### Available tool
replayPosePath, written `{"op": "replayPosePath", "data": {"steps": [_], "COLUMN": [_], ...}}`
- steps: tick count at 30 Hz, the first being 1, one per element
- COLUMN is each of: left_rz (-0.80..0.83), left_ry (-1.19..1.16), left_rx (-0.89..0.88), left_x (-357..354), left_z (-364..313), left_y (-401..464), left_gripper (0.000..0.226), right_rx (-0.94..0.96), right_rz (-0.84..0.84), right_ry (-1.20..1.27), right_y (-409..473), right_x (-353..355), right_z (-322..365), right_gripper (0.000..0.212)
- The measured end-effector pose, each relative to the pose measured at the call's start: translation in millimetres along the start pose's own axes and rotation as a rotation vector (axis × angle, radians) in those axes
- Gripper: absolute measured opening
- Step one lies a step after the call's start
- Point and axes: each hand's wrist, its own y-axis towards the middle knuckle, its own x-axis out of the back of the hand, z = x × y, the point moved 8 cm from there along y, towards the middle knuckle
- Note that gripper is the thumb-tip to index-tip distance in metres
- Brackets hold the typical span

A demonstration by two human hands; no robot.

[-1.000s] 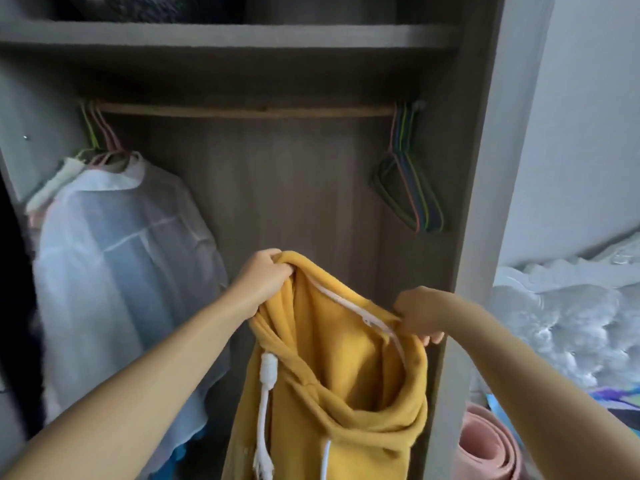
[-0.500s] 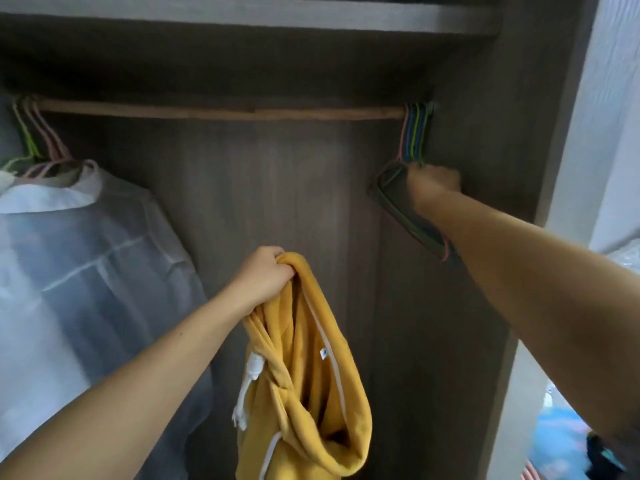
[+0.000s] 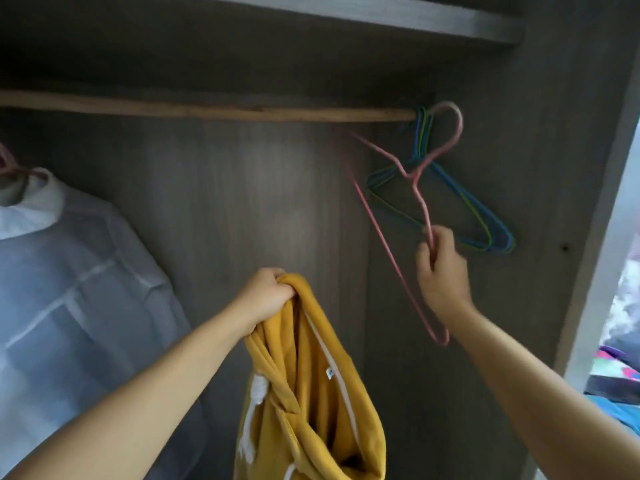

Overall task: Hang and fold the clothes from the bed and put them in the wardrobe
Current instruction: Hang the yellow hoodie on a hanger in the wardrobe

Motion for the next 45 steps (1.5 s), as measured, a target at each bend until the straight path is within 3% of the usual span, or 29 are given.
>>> {"op": "replayPosePath", "data": {"steps": [3, 4, 6, 8, 16, 19, 24, 29, 36, 41, 43, 45], "left_rz": [0.057, 0.081, 0.116, 0.129, 0.205, 0.163, 0.167, 0.146, 0.331, 0.426, 0.365, 0.244], "left_ry": [0.003, 0.015, 0.023, 0.013, -0.011, -0.029, -0.008, 0.060, -0.208, -0.440, -0.540, -0.519], "left_rx": [0.018, 0.023, 0.047, 0.077, 0.044, 0.080, 0.074, 0.049, 0.122, 0.161, 0.204, 0.190], "left_x": [-4, -6, -12, -19, -25, -8, -7, -2, -31, -12, 14, 42], "left_z": [13, 16, 21, 25, 12, 14, 11, 22, 14, -16, -9, 8], "left_y": [0, 0, -1, -3, -5, -1, -1, 1, -13, -12, -1, 14], "left_gripper": [0.016, 0.015, 0.014, 0.014, 0.019, 0.019, 0.013, 0.011, 0.015, 0.028, 0.041, 0.040], "right_rx": [-0.247, -0.294, -0.292, -0.219, -0.114, -0.025, -0.061, -0.012, -0.150, -0.243, -0.267, -0.268], "right_rz": [0.065, 0.070, 0.042, 0.003, -0.121, -0.152, -0.144, -0.137, -0.054, 0.208, 0.388, 0.566], "right_ry": [0.534, 0.650, 0.826, 1.010, 1.110, 1.209, 1.141, 1.167, 1.035, 0.673, 0.487, 0.360], "right_y": [-47, -54, -62, -68, -135, -127, -135, -131, -148, -179, -186, -191], "right_x": [-12, -9, 9, 32, 65, 91, 71, 78, 21, -18, -22, -21], "right_z": [-5, 2, 22, 46, 92, 106, 115, 119, 95, 61, 52, 53], "right_gripper": [0.007, 0.016, 0.033, 0.034, 0.034, 0.037, 0.044, 0.036, 0.047, 0.054, 0.054, 0.053]}}
